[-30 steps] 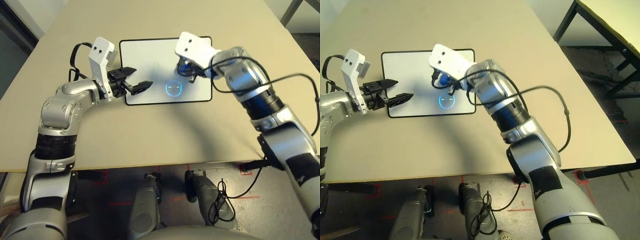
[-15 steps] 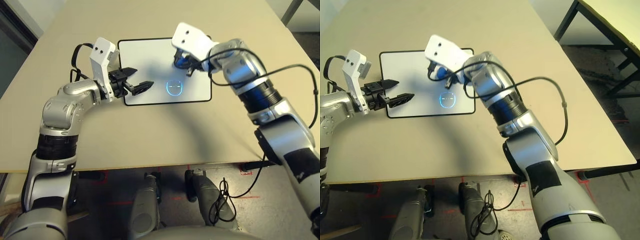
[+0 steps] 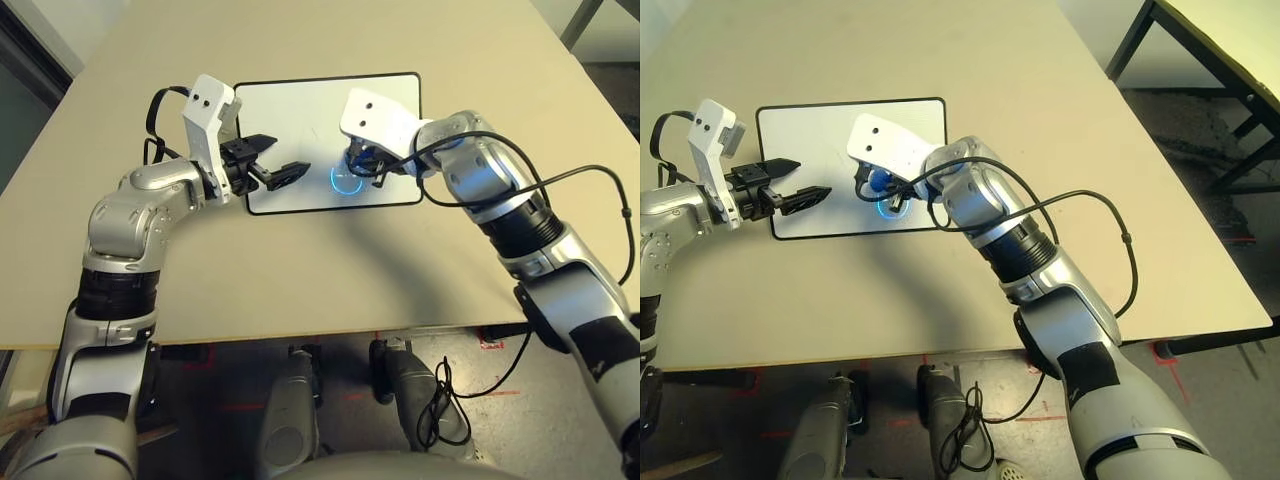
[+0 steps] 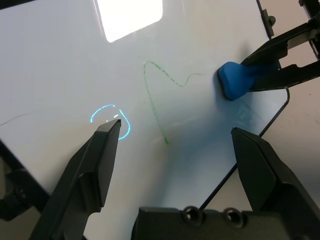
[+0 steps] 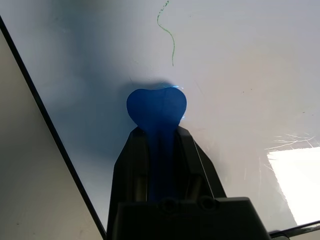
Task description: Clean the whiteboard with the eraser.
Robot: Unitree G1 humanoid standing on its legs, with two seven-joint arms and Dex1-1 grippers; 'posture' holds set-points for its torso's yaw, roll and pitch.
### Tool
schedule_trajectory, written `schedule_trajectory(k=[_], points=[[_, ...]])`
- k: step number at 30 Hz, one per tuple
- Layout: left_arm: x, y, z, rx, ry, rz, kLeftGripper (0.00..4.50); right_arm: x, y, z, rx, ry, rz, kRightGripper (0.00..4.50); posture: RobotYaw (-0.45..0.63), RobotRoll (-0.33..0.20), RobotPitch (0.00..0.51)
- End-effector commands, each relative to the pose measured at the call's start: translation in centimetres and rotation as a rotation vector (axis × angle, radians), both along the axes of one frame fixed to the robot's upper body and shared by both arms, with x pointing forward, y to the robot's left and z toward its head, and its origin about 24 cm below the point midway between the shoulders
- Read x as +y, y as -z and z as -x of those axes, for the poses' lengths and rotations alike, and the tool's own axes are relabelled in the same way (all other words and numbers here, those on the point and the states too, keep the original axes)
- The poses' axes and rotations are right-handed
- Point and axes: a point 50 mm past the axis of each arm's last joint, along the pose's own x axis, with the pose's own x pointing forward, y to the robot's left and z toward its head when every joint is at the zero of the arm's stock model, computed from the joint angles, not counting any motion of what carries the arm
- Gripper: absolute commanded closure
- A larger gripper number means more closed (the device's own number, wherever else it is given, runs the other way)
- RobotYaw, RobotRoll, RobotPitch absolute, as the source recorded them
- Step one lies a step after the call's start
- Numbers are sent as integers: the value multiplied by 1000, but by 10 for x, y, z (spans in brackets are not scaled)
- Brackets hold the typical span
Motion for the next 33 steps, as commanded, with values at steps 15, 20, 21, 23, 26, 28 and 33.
schedule_trajectory(k=[15,20,21,23,26,28,33], points=[[-4,0,0,4,23,-10,0,25,11,6,44,-56,-25,3913,33,0,241],[-5,1,1,4,24,-9,0,21,-1,-4,0,-22,-37,3913,34,0,237],[-5,1,1,4,24,-9,0,20,-4,-6,-9,-16,-41,3913,34,0,237],[-5,1,2,5,25,-9,0,19,-10,-10,-27,-8,-49,3913,34,0,237],[-5,1,2,6,25,-9,0,20,-14,-12,-37,-6,-54,3913,34,0,237],[-5,1,2,6,26,-8,0,21,-15,-11,-33,-11,-53,3913,34,0,237],[-6,2,2,9,26,-6,0,23,12,8,66,-69,17,3913,34,0,237]])
